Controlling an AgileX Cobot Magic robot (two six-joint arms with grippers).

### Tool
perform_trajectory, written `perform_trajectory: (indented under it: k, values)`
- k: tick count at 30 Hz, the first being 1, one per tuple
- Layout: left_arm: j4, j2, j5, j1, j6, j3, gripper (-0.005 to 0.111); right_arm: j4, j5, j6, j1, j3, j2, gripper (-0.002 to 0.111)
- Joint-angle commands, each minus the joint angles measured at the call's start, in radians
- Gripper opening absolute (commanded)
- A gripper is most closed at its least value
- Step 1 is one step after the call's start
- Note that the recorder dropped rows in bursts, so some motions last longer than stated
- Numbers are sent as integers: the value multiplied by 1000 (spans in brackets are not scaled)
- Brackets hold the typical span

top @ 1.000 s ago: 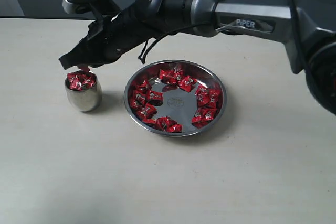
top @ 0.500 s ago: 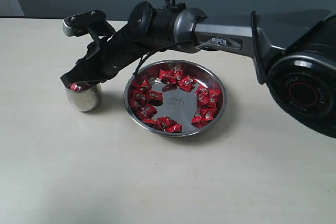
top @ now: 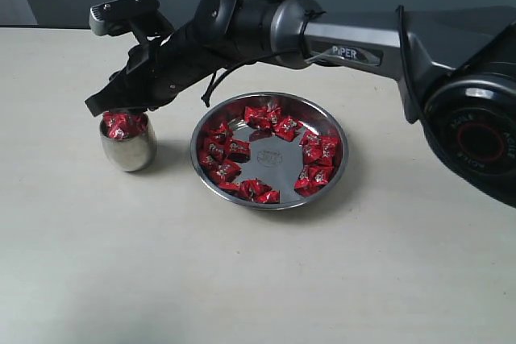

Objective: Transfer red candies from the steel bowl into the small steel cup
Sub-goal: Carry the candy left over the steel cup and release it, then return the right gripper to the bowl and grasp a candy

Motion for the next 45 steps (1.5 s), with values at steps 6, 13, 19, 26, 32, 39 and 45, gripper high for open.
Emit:
perform_trajectory:
  k: [6, 13, 19, 26, 32, 39, 45]
  values:
    - [-1, -4, -9, -3, -5, -1, 0, -89, -3, -1, -5, -8, -87, 30]
    - [-1, -4, -9, -3, -5, -1, 0, -361, 139, 207, -41, -8, -119, 30]
    - [-1, -4, -9, -3, -5, -1, 0, -540, 389, 318, -102, -8, -119, 30]
    - [-1, -4, -9, -3, -5, -1, 0, -595, 570, 337, -121, 2, -119, 30]
    - [-1, -4, -9, -3, -5, -1, 0, -591, 539, 337, -121, 31, -114, 30]
    - [-1, -4, -9, -3, -5, -1, 0, -596, 463, 328, -121, 33, -60, 34]
    - [-1, -4, -9, -3, -5, -1, 0, -619, 404, 328, -121, 33, -18, 48]
